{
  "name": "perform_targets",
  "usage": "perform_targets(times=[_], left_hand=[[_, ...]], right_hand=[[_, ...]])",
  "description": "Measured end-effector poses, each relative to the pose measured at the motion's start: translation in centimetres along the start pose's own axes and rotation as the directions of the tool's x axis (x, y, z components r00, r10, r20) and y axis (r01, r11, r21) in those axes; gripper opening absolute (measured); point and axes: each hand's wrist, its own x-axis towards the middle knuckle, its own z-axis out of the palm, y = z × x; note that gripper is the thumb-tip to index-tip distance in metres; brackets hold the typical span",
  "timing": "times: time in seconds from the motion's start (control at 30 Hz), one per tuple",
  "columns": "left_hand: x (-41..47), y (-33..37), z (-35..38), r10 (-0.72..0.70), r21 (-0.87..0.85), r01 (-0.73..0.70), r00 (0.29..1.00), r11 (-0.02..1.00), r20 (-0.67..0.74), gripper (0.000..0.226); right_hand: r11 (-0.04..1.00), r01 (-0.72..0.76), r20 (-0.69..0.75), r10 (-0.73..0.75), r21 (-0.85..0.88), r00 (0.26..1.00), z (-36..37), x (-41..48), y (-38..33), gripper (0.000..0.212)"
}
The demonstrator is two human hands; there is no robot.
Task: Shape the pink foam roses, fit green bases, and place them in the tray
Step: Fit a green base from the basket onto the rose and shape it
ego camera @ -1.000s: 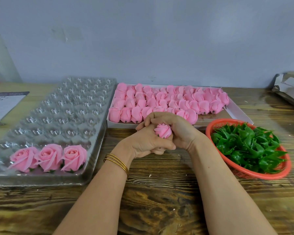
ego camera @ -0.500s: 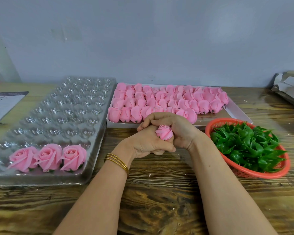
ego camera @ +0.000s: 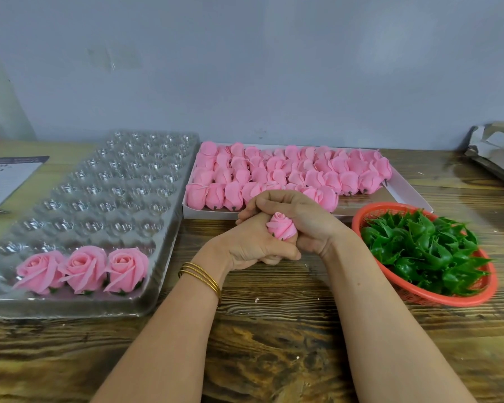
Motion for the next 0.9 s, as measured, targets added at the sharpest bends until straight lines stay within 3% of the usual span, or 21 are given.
perform_targets(times=[0.17, 0.37, 0.57, 0.77, 0.9], left_hand=[[0.0, 0.1, -0.2, 0.010, -0.024, -0.011, 1.000, 1.000, -0.026, 0.053], [0.2, -0.1, -0.3, 0.037, -0.004, -0.038, 0.988, 0.999, -0.152, 0.036], [0.7, -0.4, -0.3, 0.089, 0.015, -0.089, 0.937, 0.996, -0.338, 0.039], [0.7, -0.1, -0.2, 0.105, 0.056, -0.091, 0.920, 0.994, -0.378, 0.021], [0.5, 0.1, 0.0, 0.130, 0.071, -0.112, 0.920, 0.991, -0.371, 0.026]], right_hand=[[0.998, 0.006, -0.115, 0.000, 0.056, 0.993, 0.1, 0.1, 0.0, 0.022], [0.990, 0.072, -0.355, -0.026, 0.118, 0.934, 0.3, 0.3, -0.6, 0.030], [0.987, 0.158, -0.340, -0.135, 0.039, 0.931, 1.1, 0.3, -0.6, 0.028], [0.972, 0.202, -0.321, -0.230, -0.120, 0.919, 1.5, 0.2, -0.2, 0.021], [0.952, 0.202, -0.345, -0.274, -0.229, 0.898, 1.7, 0.4, 0.1, 0.011]])
